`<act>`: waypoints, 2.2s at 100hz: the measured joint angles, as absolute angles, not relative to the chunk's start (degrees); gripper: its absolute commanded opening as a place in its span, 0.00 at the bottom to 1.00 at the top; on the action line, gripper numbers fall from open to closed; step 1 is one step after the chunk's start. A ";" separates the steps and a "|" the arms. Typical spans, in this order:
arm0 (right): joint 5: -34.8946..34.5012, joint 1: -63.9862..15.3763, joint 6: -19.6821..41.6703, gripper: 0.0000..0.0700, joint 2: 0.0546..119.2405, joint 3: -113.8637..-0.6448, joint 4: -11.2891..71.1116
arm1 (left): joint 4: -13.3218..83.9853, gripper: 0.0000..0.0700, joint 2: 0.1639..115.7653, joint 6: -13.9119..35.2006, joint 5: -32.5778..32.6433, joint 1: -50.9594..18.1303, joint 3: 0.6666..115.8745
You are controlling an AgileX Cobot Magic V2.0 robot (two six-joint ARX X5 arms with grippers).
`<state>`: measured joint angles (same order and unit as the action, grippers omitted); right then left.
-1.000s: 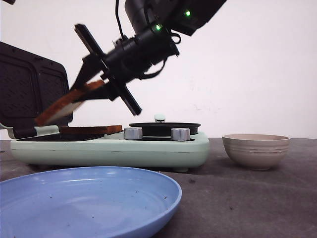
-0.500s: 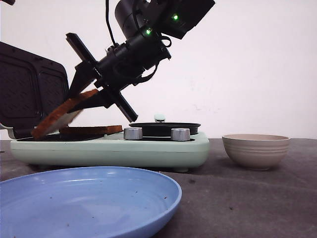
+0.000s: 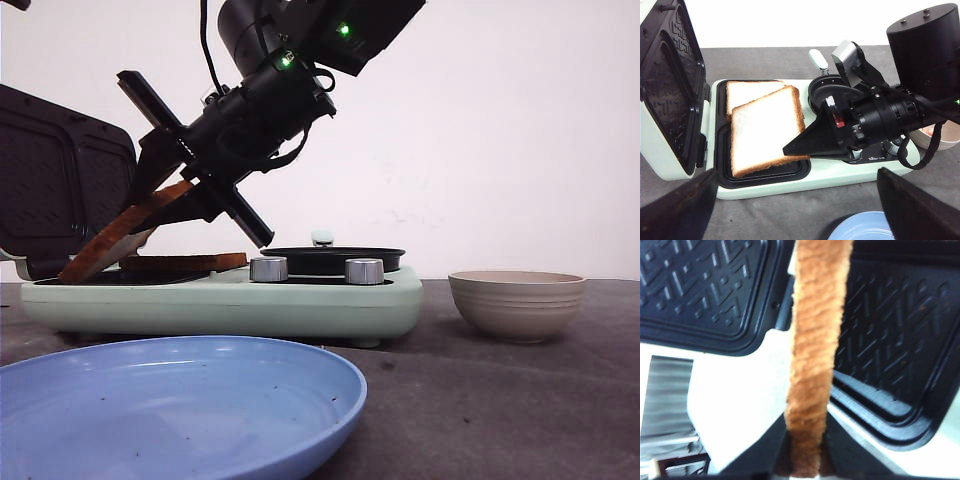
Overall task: Make breakfast with bread and shrimp
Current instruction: 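Lower the bread onto the grill plate nearer the robot, open right gripper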
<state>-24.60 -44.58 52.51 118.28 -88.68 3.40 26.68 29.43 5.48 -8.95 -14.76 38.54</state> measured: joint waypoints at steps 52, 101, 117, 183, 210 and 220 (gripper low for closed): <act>-22.46 -44.58 51.27 0.49 118.28 -88.68 3.68 | 26.72 0.79 29.43 5.28 -8.95 -14.76 38.54; -20.93 -44.58 47.62 0.53 118.28 -88.68 7.31 | 26.74 0.79 29.43 5.28 -8.95 -14.76 38.54; -19.62 -44.58 45.39 0.54 118.28 -88.73 9.89 | 26.74 0.79 29.43 5.28 -8.95 -14.76 38.54; -12.14 -46.11 33.76 0.56 118.28 -96.88 24.40 | 26.76 0.79 29.43 5.28 -8.95 -14.76 38.54; -12.14 -46.11 31.48 0.59 118.28 -96.86 25.47 | 26.76 0.79 29.43 5.28 -8.95 -14.76 38.54; -12.14 -46.11 31.20 0.59 118.28 -96.86 25.50 | 26.76 0.79 29.43 5.28 -8.95 -14.76 38.54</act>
<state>-12.14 -46.11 31.20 118.28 -96.86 25.50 26.76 29.43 5.28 -8.95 -14.76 38.54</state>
